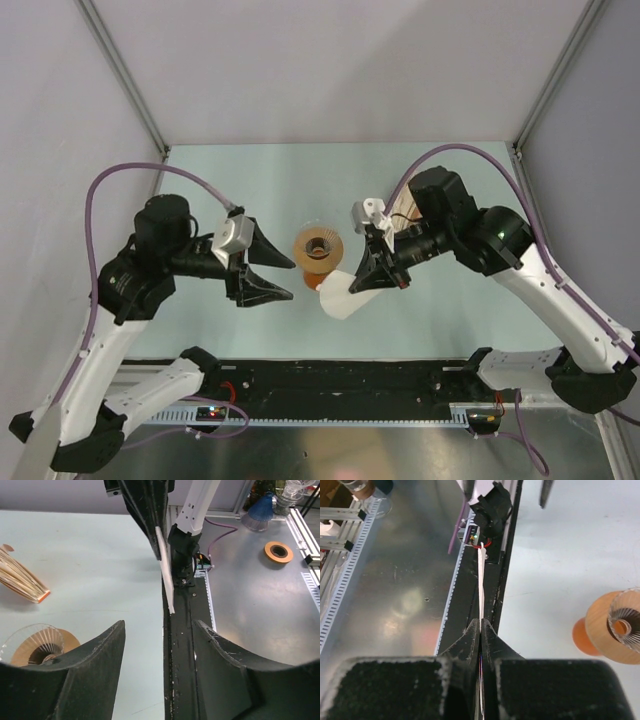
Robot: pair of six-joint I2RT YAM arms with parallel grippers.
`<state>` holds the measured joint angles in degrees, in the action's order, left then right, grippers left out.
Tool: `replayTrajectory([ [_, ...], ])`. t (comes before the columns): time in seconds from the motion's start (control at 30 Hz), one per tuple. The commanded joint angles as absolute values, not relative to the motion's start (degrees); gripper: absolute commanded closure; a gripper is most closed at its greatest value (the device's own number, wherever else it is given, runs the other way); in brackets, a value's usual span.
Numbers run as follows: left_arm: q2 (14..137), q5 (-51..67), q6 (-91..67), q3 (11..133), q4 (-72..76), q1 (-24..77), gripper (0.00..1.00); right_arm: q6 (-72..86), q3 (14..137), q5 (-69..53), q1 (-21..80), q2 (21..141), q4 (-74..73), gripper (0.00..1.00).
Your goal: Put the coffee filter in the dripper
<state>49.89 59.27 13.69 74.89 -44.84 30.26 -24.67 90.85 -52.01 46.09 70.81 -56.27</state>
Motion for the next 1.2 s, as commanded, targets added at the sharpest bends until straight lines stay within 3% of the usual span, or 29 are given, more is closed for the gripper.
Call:
replayTrajectory([
  [0.0,51.2,61.27,14.02,73.26,-43.24,31.57,0.39,-26.78,88.92,-54.66,47.8,68.23,-56.3,1.0],
  [0.67,55.42,60.04,9.22,73.36,-40.82,38.83,0.34,-26.38,88.94,-49.89,49.63,69.76,-54.14,1.0],
  [0.97,56.01,59.6,9.13,73.77,-40.78,39.42,0.6,-26.35,88.69,-49.93,49.7,69.47,-54.33,1.0],
  [1.0,56.04,59.55,9.09,73.75,-40.78,39.4,0.63,-26.36,88.69,-49.97,49.72,69.49,-44.08,1.0],
  [1.17,55.92,59.46,9.28,73.45,-40.71,39.39,0.73,-26.89,88.77,-50.45,49.89,69.48,-54.4,1.0],
])
